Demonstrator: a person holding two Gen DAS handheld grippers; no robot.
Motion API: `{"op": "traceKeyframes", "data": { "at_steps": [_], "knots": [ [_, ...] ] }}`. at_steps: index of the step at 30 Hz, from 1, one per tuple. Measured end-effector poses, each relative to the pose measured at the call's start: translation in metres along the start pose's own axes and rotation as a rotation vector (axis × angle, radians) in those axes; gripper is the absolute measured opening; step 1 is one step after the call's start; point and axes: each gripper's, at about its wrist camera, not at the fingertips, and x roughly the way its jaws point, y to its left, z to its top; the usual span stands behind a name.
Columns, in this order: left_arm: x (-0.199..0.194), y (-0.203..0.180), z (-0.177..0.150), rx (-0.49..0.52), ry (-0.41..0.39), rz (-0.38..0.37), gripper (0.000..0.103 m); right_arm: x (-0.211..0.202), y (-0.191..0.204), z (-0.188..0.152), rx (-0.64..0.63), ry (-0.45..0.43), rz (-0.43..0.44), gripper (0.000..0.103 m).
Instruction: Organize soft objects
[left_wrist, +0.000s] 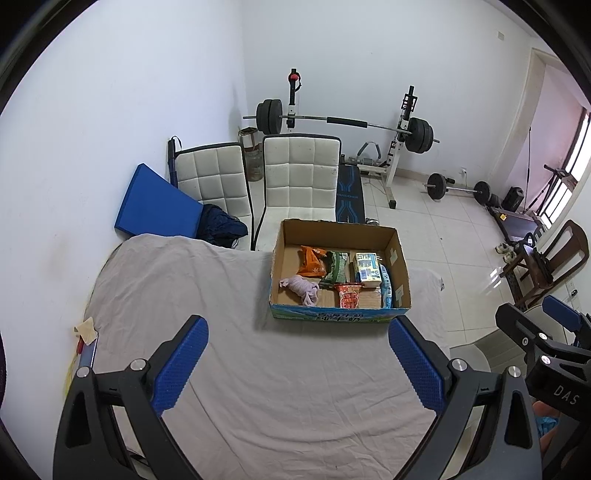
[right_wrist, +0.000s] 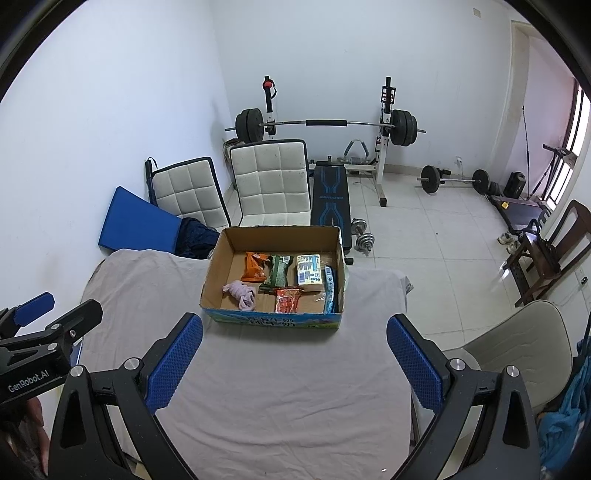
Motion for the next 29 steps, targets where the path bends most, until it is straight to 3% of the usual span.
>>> {"op": "traceKeyframes", "data": {
  "at_steps": [29],
  "knots": [
    [0.0023,0.0012,0.0002,-0.006,0.002,0.007,0.1,-0.0002,-0.0021,-0.0002,0.005,-0.016,-0.012,0.102]
  ]
}}
